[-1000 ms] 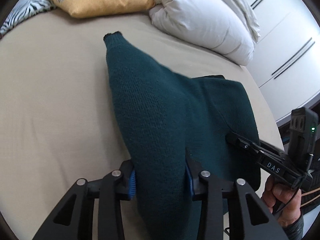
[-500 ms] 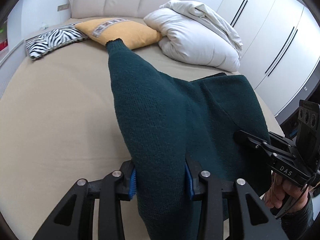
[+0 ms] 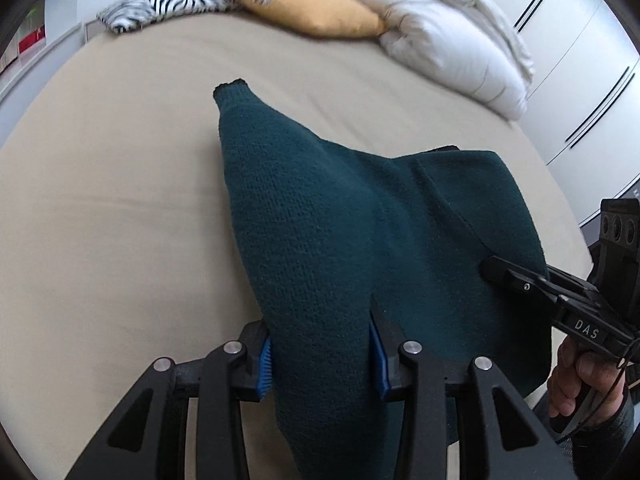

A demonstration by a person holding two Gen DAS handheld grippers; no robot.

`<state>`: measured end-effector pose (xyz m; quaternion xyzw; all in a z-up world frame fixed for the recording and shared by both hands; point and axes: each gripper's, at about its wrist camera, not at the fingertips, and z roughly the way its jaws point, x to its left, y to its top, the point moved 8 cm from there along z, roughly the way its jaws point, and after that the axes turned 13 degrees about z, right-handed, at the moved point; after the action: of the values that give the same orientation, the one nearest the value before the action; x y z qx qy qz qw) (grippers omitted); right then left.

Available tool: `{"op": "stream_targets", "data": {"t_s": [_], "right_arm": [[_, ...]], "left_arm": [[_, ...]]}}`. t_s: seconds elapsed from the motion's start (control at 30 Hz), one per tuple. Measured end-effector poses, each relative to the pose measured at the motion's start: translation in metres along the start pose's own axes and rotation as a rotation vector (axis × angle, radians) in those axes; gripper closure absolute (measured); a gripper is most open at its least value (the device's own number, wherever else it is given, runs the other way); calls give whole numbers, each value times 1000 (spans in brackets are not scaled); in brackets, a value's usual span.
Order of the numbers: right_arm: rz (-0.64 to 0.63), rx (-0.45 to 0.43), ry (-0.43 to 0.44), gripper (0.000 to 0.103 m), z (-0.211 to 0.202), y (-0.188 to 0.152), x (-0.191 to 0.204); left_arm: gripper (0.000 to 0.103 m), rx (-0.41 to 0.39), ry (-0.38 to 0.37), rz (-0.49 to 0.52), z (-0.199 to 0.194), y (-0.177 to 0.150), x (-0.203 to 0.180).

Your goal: Fold small clothes

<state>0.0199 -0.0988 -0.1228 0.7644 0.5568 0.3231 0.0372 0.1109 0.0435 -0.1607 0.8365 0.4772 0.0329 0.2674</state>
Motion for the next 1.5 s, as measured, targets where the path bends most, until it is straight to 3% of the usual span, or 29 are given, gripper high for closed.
{"op": "stream_targets", "data": {"t_s": [0.07,0.17,0.23,0.73,0.87,0.97,1.1,1.17,1.27,1.33,1.4,1.5], "right_arm": [[45,28,-31,82,20,-5,-19],[207,70,83,81,36,-17,-50],[242,72,125,80,40,-20,-56],[198,23,143,79,35,-36,-58],[242,-36,98,61,0,-33,-64],[283,-111,82,60,-34,-28,-79],[359,-214,9,58,-83,-22,-106],[344,-290,-14,58,-114,-16,-104],[287,-404,-43,58,-160,-5,-91],[223,-489,-81,56,-189,4,-70],[154,-604,-120,31,-226,10,-48],[61,-811,-138,5,-280,13,-10]], "left_arm": [[55,0,1,-8,13,-6,8],[51,-4,-52,-45,19,-8,15],[48,-1,-38,-21,20,-8,14],[39,-29,-18,-41,22,-8,18],[38,-64,21,-46,0,-14,18],[38,-146,103,-20,-34,-17,14],[25,-283,203,-7,-84,-14,8],[19,-360,295,29,-114,-10,1],[1,-505,465,104,-168,-3,-20],[0,-599,548,142,-198,7,-31],[0,-687,628,166,-233,10,-45],[0,-821,704,183,-281,13,-63]]}}
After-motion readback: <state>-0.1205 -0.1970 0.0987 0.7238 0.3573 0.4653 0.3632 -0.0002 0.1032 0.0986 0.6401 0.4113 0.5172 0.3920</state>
